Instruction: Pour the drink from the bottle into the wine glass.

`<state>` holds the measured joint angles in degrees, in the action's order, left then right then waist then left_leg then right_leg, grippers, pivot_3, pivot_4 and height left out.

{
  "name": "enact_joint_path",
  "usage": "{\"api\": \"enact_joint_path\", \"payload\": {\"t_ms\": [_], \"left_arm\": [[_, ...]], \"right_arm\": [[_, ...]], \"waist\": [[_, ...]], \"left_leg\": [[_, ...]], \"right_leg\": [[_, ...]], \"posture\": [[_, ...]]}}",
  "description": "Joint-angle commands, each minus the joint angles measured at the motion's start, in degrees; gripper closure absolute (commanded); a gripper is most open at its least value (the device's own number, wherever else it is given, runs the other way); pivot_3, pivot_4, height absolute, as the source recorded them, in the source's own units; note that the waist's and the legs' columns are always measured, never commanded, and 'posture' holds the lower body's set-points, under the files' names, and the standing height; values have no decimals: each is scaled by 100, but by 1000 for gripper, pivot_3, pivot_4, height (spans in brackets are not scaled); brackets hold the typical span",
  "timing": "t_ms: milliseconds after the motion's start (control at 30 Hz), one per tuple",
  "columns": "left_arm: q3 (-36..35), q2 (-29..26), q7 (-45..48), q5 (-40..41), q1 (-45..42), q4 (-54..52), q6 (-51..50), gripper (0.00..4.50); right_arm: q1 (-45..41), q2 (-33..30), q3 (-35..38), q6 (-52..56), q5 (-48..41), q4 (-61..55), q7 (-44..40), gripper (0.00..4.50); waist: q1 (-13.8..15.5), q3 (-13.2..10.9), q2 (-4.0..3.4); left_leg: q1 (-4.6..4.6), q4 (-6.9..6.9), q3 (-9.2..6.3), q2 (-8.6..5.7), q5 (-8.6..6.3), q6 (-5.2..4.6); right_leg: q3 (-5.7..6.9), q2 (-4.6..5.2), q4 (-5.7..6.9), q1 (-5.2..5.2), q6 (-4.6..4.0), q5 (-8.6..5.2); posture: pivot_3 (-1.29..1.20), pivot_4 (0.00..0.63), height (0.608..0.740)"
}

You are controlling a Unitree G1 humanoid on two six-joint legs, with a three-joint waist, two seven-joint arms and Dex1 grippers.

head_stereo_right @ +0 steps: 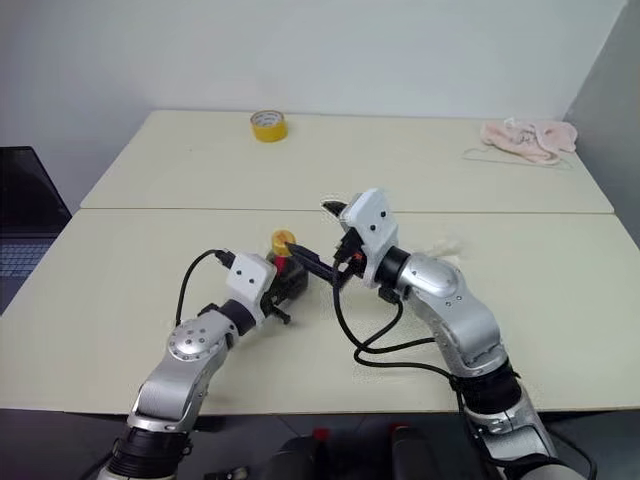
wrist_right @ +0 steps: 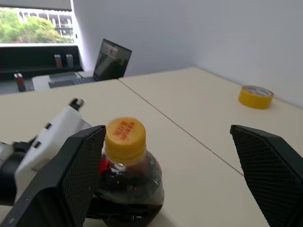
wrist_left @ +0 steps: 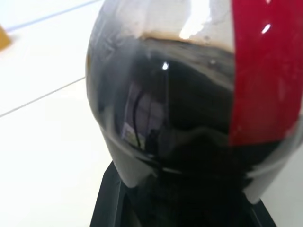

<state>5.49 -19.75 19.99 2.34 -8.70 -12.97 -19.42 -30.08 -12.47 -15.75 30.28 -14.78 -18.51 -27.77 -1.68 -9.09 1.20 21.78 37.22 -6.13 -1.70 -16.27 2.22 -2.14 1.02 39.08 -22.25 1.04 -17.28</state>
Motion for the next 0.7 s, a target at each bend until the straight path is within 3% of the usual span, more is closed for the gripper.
{"api": "enact_joint_path", "payload": {"t_ms": [33,700], "left_arm": [[-23,111,-252,-197,-75,-105,165,3655],[114,374,-280,-291,-37,-15,145,3655]], "right_arm": [[-112,145,-34,-245,22,-143,-26,0],[-509,493,-363,-661,604,562,-116,0]], "waist": [[0,0,0],[-3,2,0]], "left_leg": [[0,-1,0,0,0,0],[-1,1,0,-1,2,4]], "right_leg": [[0,0,0,0,0,0],[1,0,0,1,0,0]], "posture": [[0,150,740],[0,150,740]]}}
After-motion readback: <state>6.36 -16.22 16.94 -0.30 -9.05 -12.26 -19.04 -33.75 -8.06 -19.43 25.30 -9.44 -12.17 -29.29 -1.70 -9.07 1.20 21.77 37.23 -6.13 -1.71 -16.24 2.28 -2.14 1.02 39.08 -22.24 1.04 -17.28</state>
